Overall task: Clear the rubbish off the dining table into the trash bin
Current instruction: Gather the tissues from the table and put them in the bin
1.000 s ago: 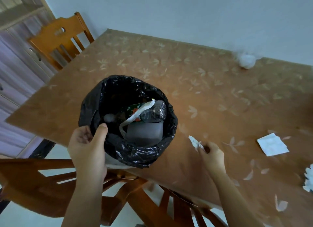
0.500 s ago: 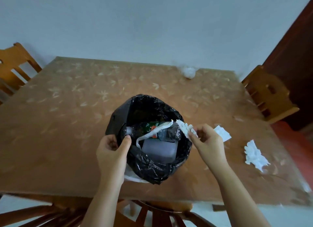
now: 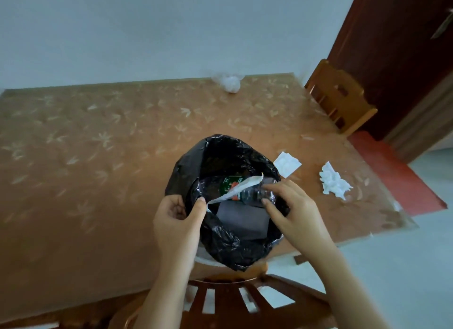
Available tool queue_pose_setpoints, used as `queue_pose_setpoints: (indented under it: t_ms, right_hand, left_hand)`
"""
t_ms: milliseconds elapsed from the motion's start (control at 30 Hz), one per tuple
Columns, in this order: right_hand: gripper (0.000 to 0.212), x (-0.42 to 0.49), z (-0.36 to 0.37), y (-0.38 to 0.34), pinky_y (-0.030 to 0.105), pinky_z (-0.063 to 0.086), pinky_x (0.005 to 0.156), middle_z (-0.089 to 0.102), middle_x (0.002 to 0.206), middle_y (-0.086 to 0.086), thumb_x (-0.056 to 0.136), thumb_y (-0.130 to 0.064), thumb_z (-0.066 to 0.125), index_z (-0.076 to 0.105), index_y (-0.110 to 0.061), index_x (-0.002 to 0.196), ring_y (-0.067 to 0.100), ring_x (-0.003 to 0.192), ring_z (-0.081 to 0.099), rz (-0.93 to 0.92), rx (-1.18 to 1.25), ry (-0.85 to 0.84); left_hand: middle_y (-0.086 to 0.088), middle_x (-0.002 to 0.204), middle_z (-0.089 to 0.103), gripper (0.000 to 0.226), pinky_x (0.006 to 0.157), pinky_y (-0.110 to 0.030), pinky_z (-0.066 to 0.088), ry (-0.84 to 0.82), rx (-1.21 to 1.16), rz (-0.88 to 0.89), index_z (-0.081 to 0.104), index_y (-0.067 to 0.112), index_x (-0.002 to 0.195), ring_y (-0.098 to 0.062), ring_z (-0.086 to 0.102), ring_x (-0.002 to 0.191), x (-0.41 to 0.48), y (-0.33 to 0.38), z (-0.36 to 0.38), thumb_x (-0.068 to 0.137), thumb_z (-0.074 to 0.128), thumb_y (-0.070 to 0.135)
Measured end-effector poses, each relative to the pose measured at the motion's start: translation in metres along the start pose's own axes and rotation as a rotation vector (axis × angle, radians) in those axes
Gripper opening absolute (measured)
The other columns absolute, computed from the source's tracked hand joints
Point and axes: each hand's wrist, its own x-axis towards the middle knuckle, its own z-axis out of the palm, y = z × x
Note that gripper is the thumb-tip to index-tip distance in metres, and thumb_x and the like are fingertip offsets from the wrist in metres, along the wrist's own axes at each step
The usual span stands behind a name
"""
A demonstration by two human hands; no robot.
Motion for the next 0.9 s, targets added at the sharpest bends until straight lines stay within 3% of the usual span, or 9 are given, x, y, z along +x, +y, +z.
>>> queue_pose_setpoints:
  t_ms: [67, 300, 600, 700, 900]
  right_hand:
    - [0.021, -0.014, -0.014, 0.014, 0.022, 0.042, 0.076, 0.063, 0.097, 0.0, 0.081, -0.014, 0.063, 0.063, -0.013, 0.101, 0.016, 0.092, 0.057, 0.046, -0.089, 0.064]
    - [0.018, -0.063, -0.061, 0.057, 0.03, 0.043, 0.079, 0.066, 0.098, 0.006, 0.078, -0.014, 0.066, 0.066, -0.011, 0.096, 0.027, 0.094, 0.059, 0.227, -0.201, 0.276]
    - [0.021, -0.14, -0.149, 0.121, 0.035, 0.045, 0.079, 0.064, 0.101, 0.007, 0.079, -0.011, 0.064, 0.064, -0.01, 0.099, 0.029, 0.097, 0.057, 0.291, -0.167, 0.31]
    - [0.02, -0.169, -0.178, 0.149, 0.03, 0.042, 0.079, 0.064, 0.1, 0.005, 0.079, -0.012, 0.064, 0.064, -0.01, 0.1, 0.027, 0.096, 0.057, 0.294, -0.172, 0.291]
    - [0.019, -0.21, -0.221, 0.2, 0.029, 0.041, 0.075, 0.063, 0.099, 0.004, 0.082, -0.015, 0.061, 0.063, -0.012, 0.1, 0.026, 0.091, 0.057, 0.294, -0.173, 0.221]
  left_hand:
    - [0.016, 0.046, 0.037, 0.032, 0.048, -0.023, 0.029, -0.033, -0.002, 0.015, 0.04, 0.023, 0.058, -0.007, 0.032, 0.049, -0.008, 0.002, 0.01, 0.073, 0.067, 0.018]
    - [0.001, 0.056, 0.042, 0.024, 0.052, -0.032, 0.033, -0.082, -0.002, 0.076, 0.047, 0.015, 0.063, -0.015, 0.039, 0.053, -0.037, 0.022, 0.044, 0.074, 0.068, 0.019]
    - [0.003, 0.055, 0.037, 0.029, 0.049, -0.022, 0.029, -0.076, -0.036, 0.152, 0.041, 0.013, 0.064, -0.01, 0.033, 0.051, -0.126, 0.034, 0.121, 0.075, 0.067, 0.014]
    - [0.014, 0.051, 0.037, 0.029, 0.045, -0.015, 0.028, -0.054, -0.052, 0.156, 0.04, 0.017, 0.063, -0.003, 0.031, 0.047, -0.162, 0.033, 0.15, 0.075, 0.067, 0.016]
    - [0.003, 0.059, 0.028, 0.033, 0.044, -0.015, 0.023, -0.048, -0.066, 0.125, 0.035, 0.018, 0.062, -0.007, 0.023, 0.049, -0.213, 0.033, 0.209, 0.074, 0.066, 0.017]
